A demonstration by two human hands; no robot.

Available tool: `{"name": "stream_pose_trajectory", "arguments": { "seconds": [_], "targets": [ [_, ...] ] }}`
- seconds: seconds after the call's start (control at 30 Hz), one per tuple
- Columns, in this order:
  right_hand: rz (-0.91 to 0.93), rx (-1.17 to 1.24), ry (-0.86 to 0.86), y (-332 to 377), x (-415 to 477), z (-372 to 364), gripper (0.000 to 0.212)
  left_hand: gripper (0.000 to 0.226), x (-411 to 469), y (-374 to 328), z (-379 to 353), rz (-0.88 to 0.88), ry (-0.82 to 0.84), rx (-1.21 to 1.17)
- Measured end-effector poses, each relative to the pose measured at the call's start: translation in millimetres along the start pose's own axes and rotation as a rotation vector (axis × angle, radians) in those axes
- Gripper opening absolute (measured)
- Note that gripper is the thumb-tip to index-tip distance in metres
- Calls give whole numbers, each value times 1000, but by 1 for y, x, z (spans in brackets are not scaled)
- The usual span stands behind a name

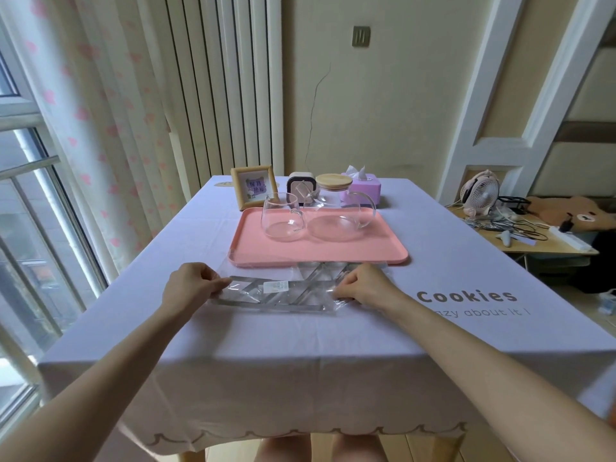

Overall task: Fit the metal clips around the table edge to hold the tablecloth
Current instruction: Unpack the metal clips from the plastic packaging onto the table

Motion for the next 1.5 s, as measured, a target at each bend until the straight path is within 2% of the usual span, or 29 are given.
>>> {"name": "stream_pose_trajectory", "arguments": {
  "seconds": [0.07, 0.17, 0.3, 0.47, 0.67, 0.73, 0.8, 0.83, 0.9, 0.97, 1.0, 1.07, 1.17, 1.23, 1.33, 1.5],
  "targets": [
    [1, 9, -4, 2, 0, -4, 38, 21, -1, -1, -1, 6, 19, -52],
    [-10, -20, 10, 8, 3, -7, 24, 19, -1, -3, -2, 11, 61, -82],
    [-40, 20, -10, 9, 5, -10, 19, 18, 0, 0, -3, 37, 93, -163],
    [-99, 12, -81, -1, -2, 13, 11, 22, 13, 14, 16, 44, -119, -90],
    [-266, -271, -151, -19, -8, 44, 11, 13, 29, 21, 40, 105, -424, 188],
    [-235, -258, -118, -23, -7, 48, 20, 37, 32, 20, 36, 79, -429, 325],
    [-131, -238, -135, -19, -6, 48, 32, 62, 27, 9, 24, -100, -424, 386],
    [-41, -278, -163, -13, -5, 46, 40, 65, 22, 2, 16, -234, -397, 386],
    [216, -366, -150, 3, -1, 36, 56, 73, 10, -13, -6, -469, -232, 403],
    [423, -494, 12, 15, 2, 17, 71, 104, -2, -26, -31, -613, 15, 472],
    [458, -562, 103, 17, 5, 7, 76, 119, -6, -30, -43, -646, 127, 538],
    [400, -627, 205, 14, 12, -7, 75, 135, -10, -29, -60, -640, 278, 666],
    [219, -568, 84, 8, 26, -13, 64, 144, -9, -22, -72, -569, 360, 747],
    [163, -574, -21, 7, 35, -12, 62, 146, -12, -20, -74, -552, 363, 755],
    [183, -561, -113, 11, 43, -11, 55, 147, -16, -21, -76, -556, 339, 748],
    [197, -377, -214, 16, 47, -3, 22, 142, -12, -12, -72, -530, 316, 711]
  ]
}}
Point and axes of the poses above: each hand's wrist, its own x-axis towards the middle knuckle, its own z-axis out of the back of the hand, y = z × x, the point moved 3 cm from there along x, towards the middle knuckle, and after that the axes turned 11 degrees about z, right-handed, at the moved point
